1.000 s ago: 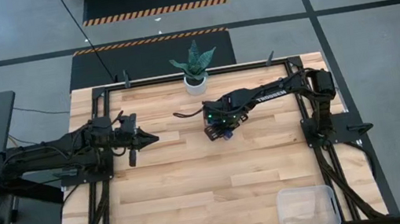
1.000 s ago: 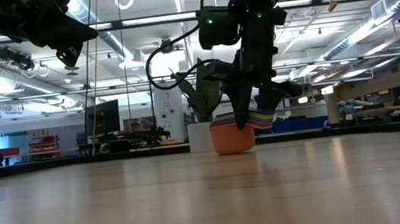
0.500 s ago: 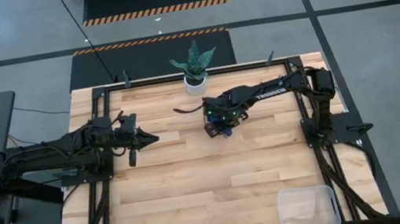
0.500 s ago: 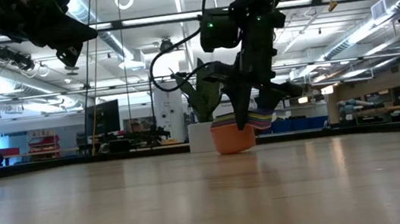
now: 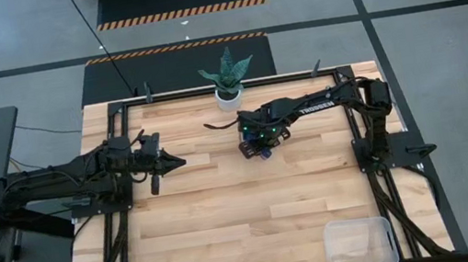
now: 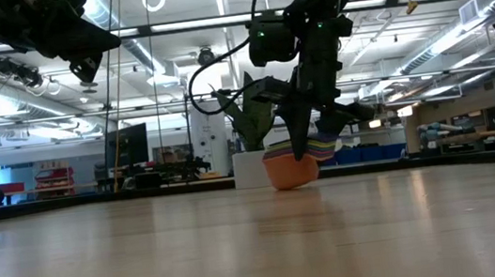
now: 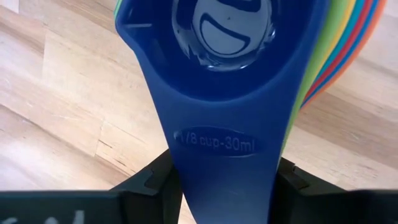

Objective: Nest measuring cups in basket
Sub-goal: Put the nested measuring cups into the transparent bin

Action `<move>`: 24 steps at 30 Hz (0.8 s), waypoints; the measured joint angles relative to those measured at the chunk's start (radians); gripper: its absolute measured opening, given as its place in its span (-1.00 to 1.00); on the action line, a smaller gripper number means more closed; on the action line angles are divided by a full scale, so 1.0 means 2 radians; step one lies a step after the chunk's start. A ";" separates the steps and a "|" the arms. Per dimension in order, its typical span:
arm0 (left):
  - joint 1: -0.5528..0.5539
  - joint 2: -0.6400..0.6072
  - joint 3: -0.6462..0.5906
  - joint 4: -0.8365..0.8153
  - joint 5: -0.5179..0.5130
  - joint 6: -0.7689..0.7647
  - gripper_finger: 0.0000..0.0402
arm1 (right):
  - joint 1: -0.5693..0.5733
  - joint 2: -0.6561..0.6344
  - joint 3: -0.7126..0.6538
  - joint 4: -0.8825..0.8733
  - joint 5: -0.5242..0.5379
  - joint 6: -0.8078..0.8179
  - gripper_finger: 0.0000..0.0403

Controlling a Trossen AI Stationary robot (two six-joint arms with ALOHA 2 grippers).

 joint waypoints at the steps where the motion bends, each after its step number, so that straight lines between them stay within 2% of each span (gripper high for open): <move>1: 0.000 0.000 0.000 0.000 0.000 0.000 -0.93 | 0.000 0.000 0.000 0.000 0.000 0.000 -0.19; 24: 0.000 0.000 0.000 0.000 0.000 0.000 -0.93 | -0.001 0.000 0.000 0.000 -0.010 0.000 -0.30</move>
